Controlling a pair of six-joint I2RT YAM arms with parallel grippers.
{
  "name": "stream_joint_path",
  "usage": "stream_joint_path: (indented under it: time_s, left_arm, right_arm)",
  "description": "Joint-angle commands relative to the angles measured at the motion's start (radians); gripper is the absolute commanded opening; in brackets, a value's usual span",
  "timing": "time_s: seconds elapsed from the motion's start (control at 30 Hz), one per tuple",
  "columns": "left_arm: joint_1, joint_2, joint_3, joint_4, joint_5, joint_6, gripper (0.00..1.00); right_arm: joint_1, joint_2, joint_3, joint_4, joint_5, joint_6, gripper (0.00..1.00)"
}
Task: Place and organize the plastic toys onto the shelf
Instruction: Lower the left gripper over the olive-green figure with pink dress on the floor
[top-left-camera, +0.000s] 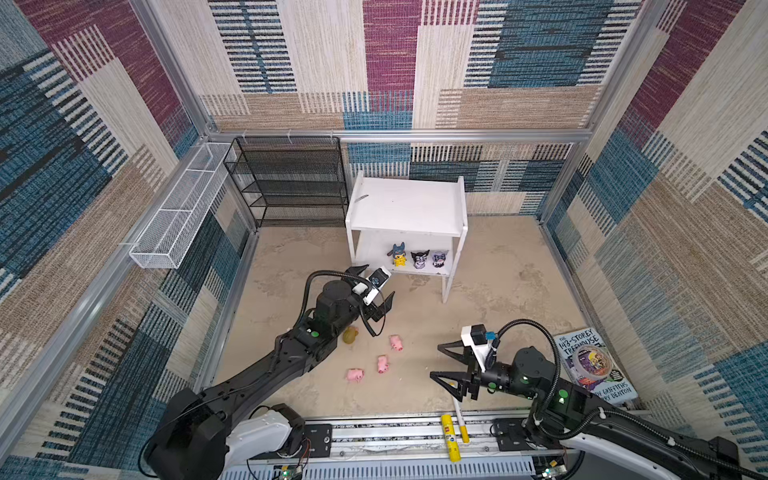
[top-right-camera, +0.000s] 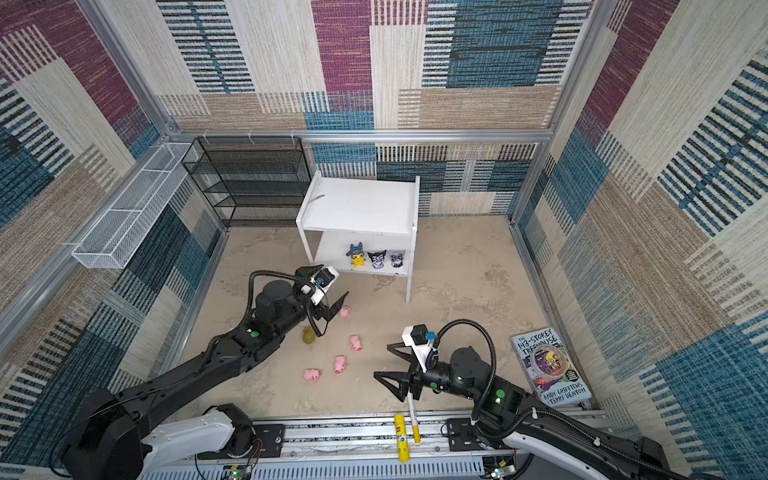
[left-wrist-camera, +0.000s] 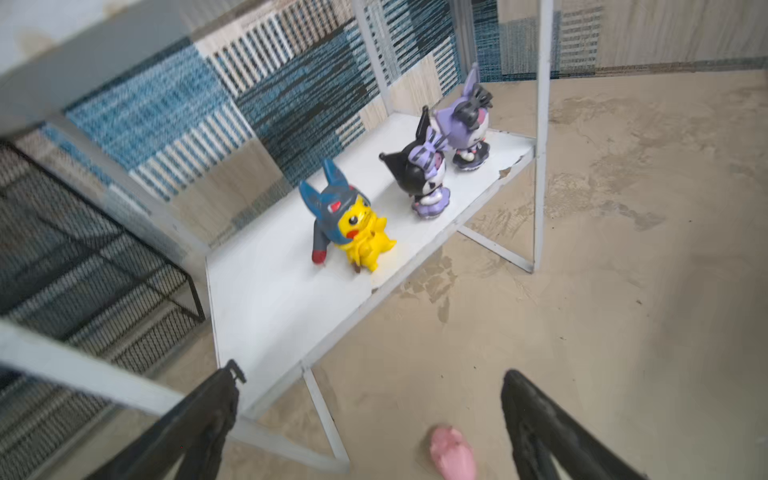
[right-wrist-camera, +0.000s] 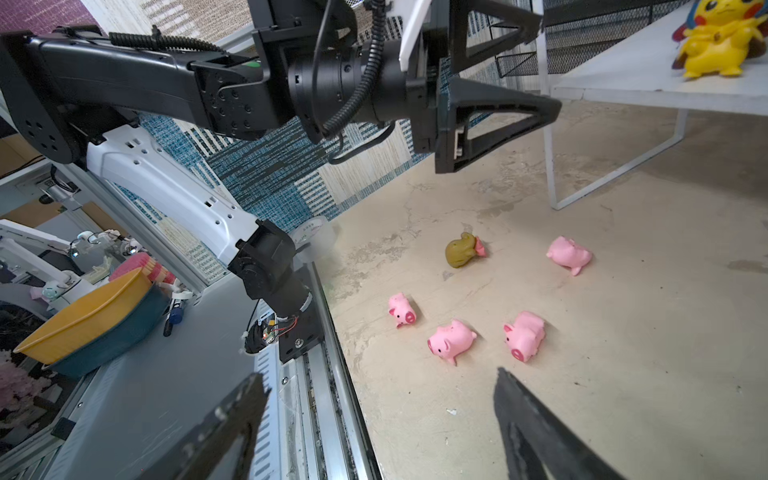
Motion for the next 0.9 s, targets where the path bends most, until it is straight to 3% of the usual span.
stream_joint_path:
  time_s: [0.0, 0.3, 0.37, 0.47, 0.6, 0.87]
  left_arm:
    - [-0.018, -0.065, -0.035, -0.215, -0.144, -0.315, 0.99]
    - [-0.034, -0.256, -0.106, -0.642, -0.376, -0.7, 0.98]
    - [-0.027, -0.249, -0.106, -0.673, -0.344, -0.727, 0.96]
    - [-0.026, -0.16, -0.054, -0.762, -0.336, -0.776, 0.95]
    - [-0.023, 0.01, 0.023, -0.794, -0.235, -0.756, 0.95]
    - [0.024, 0.256, 0.132, -0.84, -0.14, -0.769, 0.9]
  right_arm:
    - [0.0, 0.008, 0.011, 0.038, -0.022, -0.008, 0.87]
    - [0.0, 0.088, 0.041, 0.036, -0.04, -0.028, 0.88]
    - [0.0, 0.11, 0.044, 0.046, -0.043, -0.029, 0.88]
    - [0.0, 0.137, 0.044, 0.061, -0.052, -0.032, 0.88]
    - [0.0, 0.161, 0.049, 0.065, -0.054, -0.04, 0.88]
    - [0.0, 0.151, 0.046, 0.054, -0.042, -0.041, 0.88]
